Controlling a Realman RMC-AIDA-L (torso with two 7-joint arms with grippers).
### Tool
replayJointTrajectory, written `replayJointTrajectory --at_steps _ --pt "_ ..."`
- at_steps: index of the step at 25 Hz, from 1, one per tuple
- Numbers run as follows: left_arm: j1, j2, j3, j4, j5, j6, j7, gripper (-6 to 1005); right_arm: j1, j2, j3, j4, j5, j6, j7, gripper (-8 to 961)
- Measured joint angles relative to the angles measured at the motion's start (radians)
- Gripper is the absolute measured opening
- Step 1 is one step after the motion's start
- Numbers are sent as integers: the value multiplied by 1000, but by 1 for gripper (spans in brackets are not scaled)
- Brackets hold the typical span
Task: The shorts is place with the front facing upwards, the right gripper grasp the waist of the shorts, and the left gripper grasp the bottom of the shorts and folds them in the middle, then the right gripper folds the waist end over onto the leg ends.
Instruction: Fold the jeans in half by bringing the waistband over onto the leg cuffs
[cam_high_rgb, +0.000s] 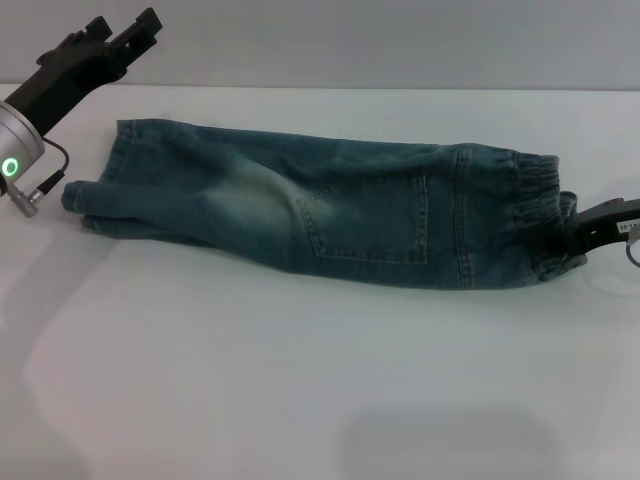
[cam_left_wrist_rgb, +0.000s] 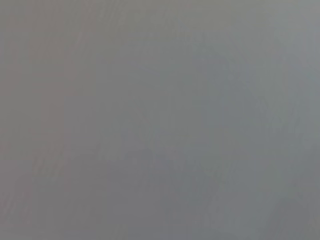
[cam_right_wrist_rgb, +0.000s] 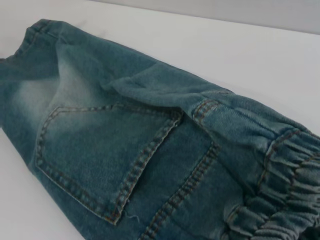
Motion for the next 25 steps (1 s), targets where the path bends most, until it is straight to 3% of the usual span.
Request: replayJointTrajectory --at_steps 5,13,25 --pt "-3 0 1 -12 0 0 19 843 3 1 0 3 0 -6 -3 68" --pt "-14 -2 45 -65 2 -25 187 843 -3 -8 14 -41 29 -91 3 53" --pt "-33 -5 53 -177 4 -43 392 843 -11 -26 42 -256 132 -306 99 52"
